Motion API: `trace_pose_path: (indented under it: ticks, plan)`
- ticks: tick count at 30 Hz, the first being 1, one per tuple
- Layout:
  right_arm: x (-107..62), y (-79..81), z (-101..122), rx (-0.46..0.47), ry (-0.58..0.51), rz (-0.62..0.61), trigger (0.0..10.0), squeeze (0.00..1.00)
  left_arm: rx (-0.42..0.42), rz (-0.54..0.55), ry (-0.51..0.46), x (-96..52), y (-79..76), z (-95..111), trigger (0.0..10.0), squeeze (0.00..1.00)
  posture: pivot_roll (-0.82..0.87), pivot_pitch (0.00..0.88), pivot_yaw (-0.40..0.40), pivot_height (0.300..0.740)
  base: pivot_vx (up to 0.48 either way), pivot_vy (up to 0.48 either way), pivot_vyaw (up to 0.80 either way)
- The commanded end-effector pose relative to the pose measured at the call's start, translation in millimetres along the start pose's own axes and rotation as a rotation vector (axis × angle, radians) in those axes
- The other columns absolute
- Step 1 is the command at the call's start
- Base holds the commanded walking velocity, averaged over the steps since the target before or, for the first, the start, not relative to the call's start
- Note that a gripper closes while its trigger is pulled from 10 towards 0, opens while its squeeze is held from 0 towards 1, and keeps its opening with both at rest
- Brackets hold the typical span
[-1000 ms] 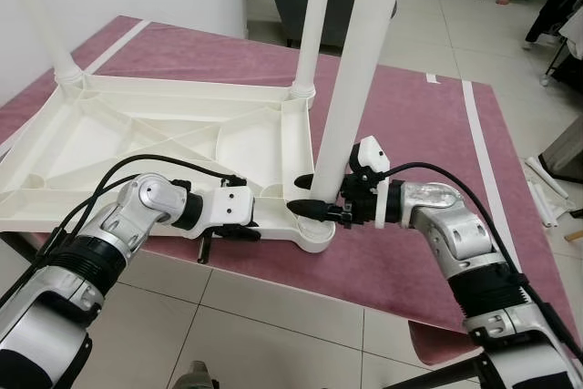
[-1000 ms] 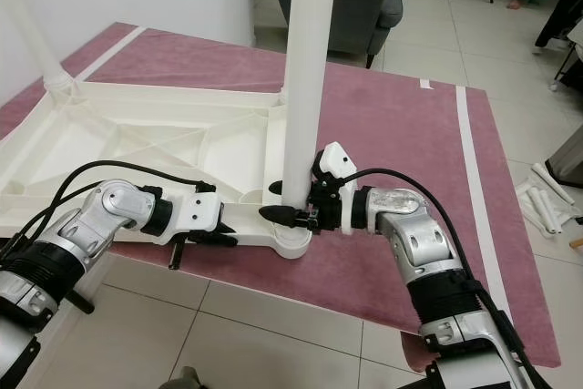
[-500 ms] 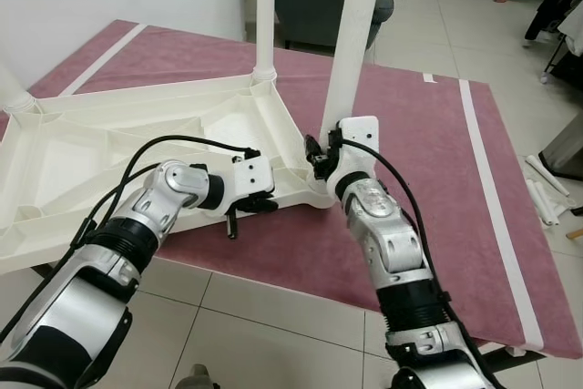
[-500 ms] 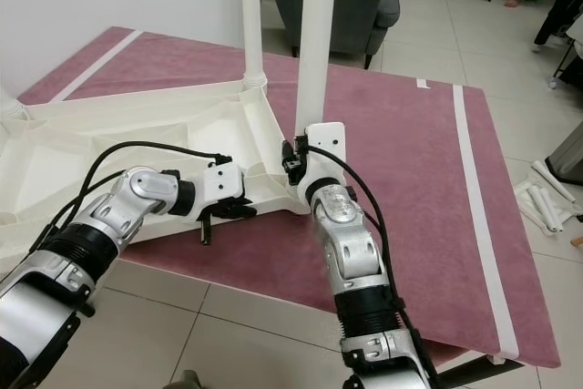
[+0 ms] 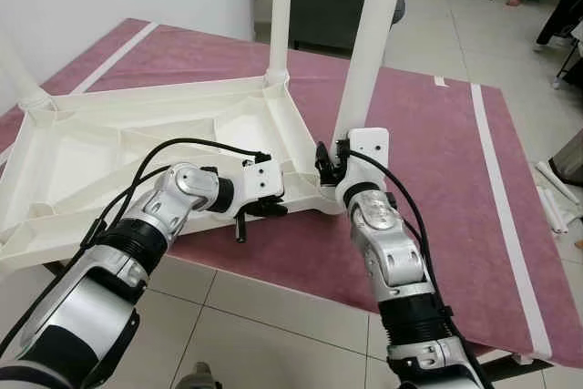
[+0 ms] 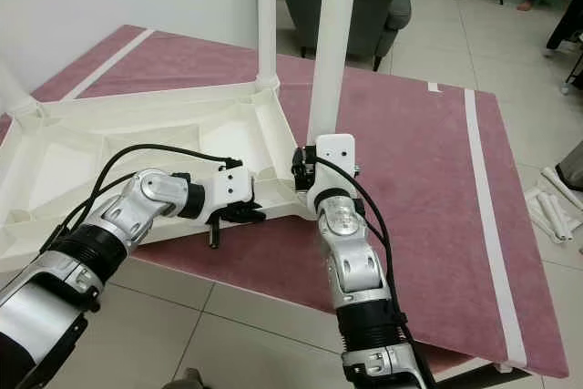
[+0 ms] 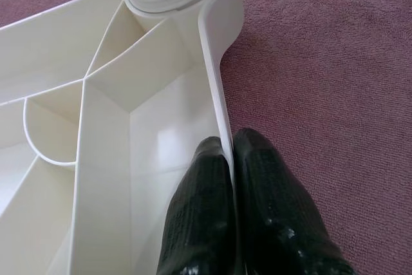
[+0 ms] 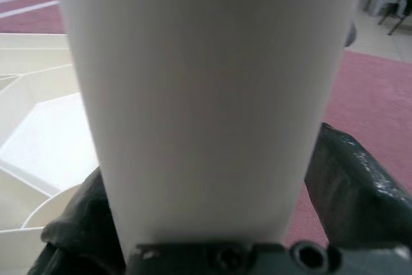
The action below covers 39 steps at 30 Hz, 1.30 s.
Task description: Building children table
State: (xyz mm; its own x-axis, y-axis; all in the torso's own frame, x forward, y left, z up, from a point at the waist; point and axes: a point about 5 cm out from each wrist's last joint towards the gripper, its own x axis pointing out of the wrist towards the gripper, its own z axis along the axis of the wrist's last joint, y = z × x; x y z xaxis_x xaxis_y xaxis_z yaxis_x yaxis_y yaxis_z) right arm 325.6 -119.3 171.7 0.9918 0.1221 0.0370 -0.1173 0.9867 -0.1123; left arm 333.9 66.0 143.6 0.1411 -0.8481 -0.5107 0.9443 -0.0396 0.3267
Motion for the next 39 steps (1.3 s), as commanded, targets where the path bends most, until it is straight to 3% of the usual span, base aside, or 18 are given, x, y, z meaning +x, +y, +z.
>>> trace_pose_path:
  ticks: [1, 5, 8, 13, 14, 15, 16, 24, 26, 27, 28, 29, 30, 32, 34, 35, 37, 39]
  plan:
    - [0.5, -0.7, 10.3, -0.019, -0.028, 0.175, 10.0, 0.0, 0.225, -0.177, -0.186, 12.3, -13.9, 41.6, 0.0, 0.0, 0.1, 0.0, -0.02, 0.74, 0.0, 0.0, 0.0]
    - [-6.1, -15.1, 25.1, -0.145, -0.068, 0.509, 10.0, 0.0, 0.286, -0.257, -0.187, 7.5, -29.6, 41.8, 0.0, 0.0, 0.1, 0.0, -0.02, 0.74, 0.0, 0.0, 0.0]
    - [-12.3, -22.0, 23.5, -0.152, -0.01, 0.736, 10.0, 0.0, 0.323, -0.32, -0.18, 2.3, -43.8, 37.7, 0.0, 0.0, 0.11, 0.0, -0.02, 0.74, 0.0, 0.0, 0.0]
    - [-14.7, -24.7, 20.6, -0.14, 0.032, 0.859, 10.0, 0.0, 0.331, -0.345, -0.176, -0.8, -49.2, 35.1, 0.0, 0.0, 0.12, 0.0, -0.022, 0.74, 0.0, 0.0, 0.0]
    - [-13.6, -25.1, 18.4, -0.142, 0.043, 0.883, 9.4, 0.0, 0.33, -0.343, -0.174, -1.2, -49.0, 34.4, 0.0, 0.0, 0.12, 0.0, -0.024, 0.74, 0.0, 0.0, 0.0]
    - [-11.4, -25.9, 16.4, -0.137, 0.054, 0.893, 2.9, 0.0, 0.327, -0.339, -0.173, -1.5, -48.7, 34.0, 0.0, 0.0, 0.12, 0.0, -0.025, 0.74, 0.0, 0.0, 0.0]
    - [-9.1, -26.0, 14.7, -0.129, 0.063, 0.889, 0.0, 0.0, 0.324, -0.334, -0.173, -1.5, -48.0, 33.7, 0.0, 0.0, 0.12, 0.0, -0.026, 0.74, 0.0, 0.0, 0.0]
    - [-3.3, -26.0, 4.5, -0.101, 0.099, 0.819, 0.0, 0.0, 0.313, -0.307, -0.173, -0.7, -46.2, 35.0, 0.0, 0.0, 0.12, 0.0, -0.023, 0.74, 0.0, 0.0, 0.0]
    - [4.9, -31.2, -6.4, -0.109, 0.144, 0.638, 0.0, 0.0, 0.307, -0.286, -0.185, 1.5, -42.7, 39.0, 0.0, 0.0, 0.12, 0.0, -0.023, 0.74, 0.0, 0.0, 0.0]
    - [4.9, -31.2, -6.4, -0.109, 0.144, 0.638, 0.0, 0.0, 0.307, -0.286, -0.185, 1.5, -42.7, 39.0, 0.0, 0.0, 0.12, 0.0, -0.023, 0.74, 0.0, 0.0, 0.0]
    - [9.4, -35.1, -13.5, -0.111, 0.173, 0.495, 0.0, 0.0, 0.304, -0.274, -0.198, 3.9, -39.0, 42.9, 0.0, 0.0, 0.11, 0.0, -0.018, 0.74, 0.0, 0.0, 0.0]
    - [9.4, -35.1, -13.5, -0.111, 0.173, 0.495, 0.0, 0.0, 0.304, -0.274, -0.198, 3.9, -39.0, 42.9, 0.0, 0.0, 0.11, 0.0, -0.018, 0.74, 0.0, 0.0, 0.0]
    - [12.9, -39.3, -21.5, -0.122, 0.209, 0.319, 0.0, 0.0, 0.302, -0.262, -0.216, 7.4, -34.5, 48.4, 0.0, 0.0, 0.11, 0.0, -0.014, 0.74, 0.0, 0.0, 0.0]
    - [12.9, -39.3, -21.5, -0.122, 0.209, 0.319, 0.0, 0.0, 0.302, -0.262, -0.216, 7.4, -34.5, 48.4, 0.0, 0.0, 0.11, 0.0, -0.014, 0.74, 0.0, 0.0, 0.0]
    - [14.0, -46.2, -31.9, -0.1, 0.246, -0.055, 0.0, 0.0, 0.304, -0.248, -0.249, 14.9, -26.9, 60.3, 0.0, 0.0, 0.1, 0.0, -0.009, 0.74, 0.0, 0.0, 0.0]
    - [14.0, -46.2, -31.9, -0.1, 0.246, -0.055, 0.0, 0.0, 0.304, -0.248, -0.249, 14.9, -26.9, 60.3, 0.0, 0.0, 0.1, 0.0, -0.009, 0.74, 0.0, 0.0, 0.0]
    - [8.2, -37.3, -36.2, -0.045, 0.244, -0.331, 0.0, 0.0, 0.306, -0.236, -0.267, 22.6, -20.5, 69.6, 0.0, 0.0, 0.08, 0.0, 0.005, 0.74, 0.0, 0.0, 0.0]
    - [4.7, -21.4, -36.6, -0.015, 0.237, -0.413, 0.0, 0.0, 0.305, -0.227, -0.271, 26.9, -17.0, 73.0, 0.0, 0.0, 0.08, 0.0, 0.007, 0.74, 0.0, 0.0, 0.0]
